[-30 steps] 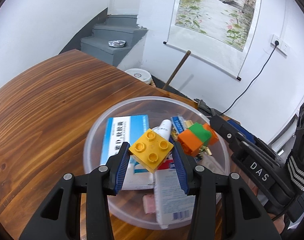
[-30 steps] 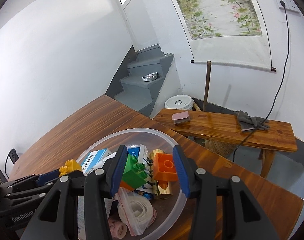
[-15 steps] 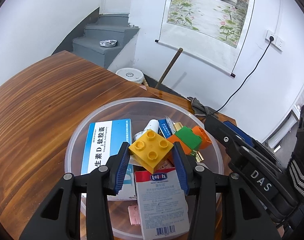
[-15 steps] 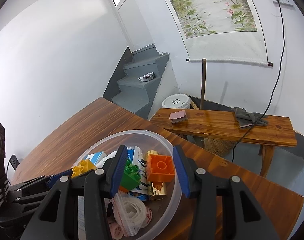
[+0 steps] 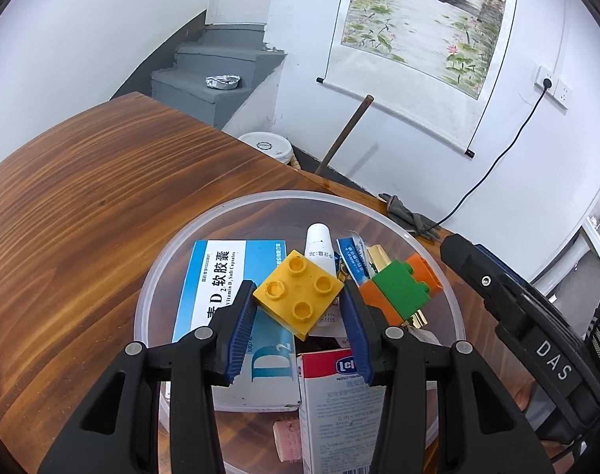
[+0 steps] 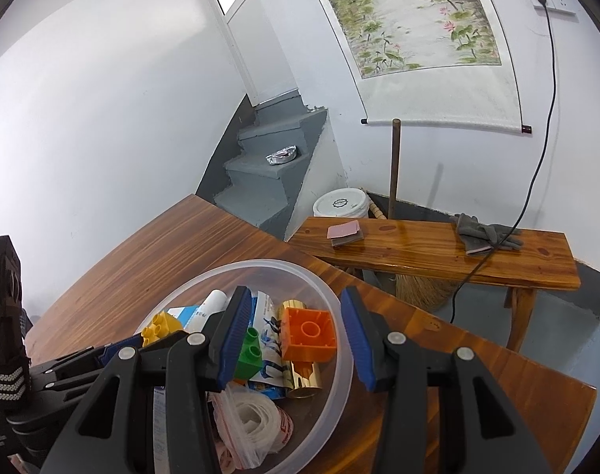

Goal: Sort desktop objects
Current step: 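Lower the yellow brick into the bowl and open the left tool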

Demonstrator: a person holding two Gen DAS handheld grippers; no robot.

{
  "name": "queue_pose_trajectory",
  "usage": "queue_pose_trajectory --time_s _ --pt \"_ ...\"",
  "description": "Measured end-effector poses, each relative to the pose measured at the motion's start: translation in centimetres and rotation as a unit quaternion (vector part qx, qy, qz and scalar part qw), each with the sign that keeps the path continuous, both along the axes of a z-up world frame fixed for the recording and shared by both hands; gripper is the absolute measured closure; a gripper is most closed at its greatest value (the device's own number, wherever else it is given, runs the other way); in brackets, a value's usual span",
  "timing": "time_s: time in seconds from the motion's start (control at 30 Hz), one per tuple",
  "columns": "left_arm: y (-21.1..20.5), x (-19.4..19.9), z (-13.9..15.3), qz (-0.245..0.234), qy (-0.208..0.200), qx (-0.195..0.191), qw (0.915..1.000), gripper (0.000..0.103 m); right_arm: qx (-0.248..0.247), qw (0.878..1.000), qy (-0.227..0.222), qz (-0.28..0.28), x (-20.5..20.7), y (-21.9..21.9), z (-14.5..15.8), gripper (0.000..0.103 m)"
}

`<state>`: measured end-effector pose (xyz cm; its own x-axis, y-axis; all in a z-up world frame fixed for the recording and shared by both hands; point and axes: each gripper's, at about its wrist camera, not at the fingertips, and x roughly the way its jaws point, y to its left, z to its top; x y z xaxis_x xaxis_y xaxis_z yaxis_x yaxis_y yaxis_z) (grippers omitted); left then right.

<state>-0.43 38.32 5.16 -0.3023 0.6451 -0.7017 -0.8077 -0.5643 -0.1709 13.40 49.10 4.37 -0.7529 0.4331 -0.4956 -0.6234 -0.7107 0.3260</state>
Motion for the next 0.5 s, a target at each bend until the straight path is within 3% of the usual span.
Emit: queue_pose_trajectory --time_s 0.17,0.27,0.3,0.5 --pt "0.18 -0.08 0.01 0.000 -0.006 -0.004 1.0000 0.055 -0.003 1.000 -0.004 0.001 -0.03 0.11 -0.10 0.051" --pt "0.03 -0.28 0.10 0.001 -0.023 0.001 0.9997 0.033 -0.002 1.000 -0.006 0.001 -0.03 0.13 -0.14 0.051" --pt "-0.09 -0.41 0.08 0.004 -0.030 0.003 0.9995 0.031 -0.002 1.000 -0.006 0.001 -0.05 0.13 -0.22 0.051" --pt "-0.62 -0.89 0.03 0.015 -0.044 0.008 0.9989 0.031 0.002 1.000 -0.005 -0.010 0.25 0.13 -0.25 0.034"
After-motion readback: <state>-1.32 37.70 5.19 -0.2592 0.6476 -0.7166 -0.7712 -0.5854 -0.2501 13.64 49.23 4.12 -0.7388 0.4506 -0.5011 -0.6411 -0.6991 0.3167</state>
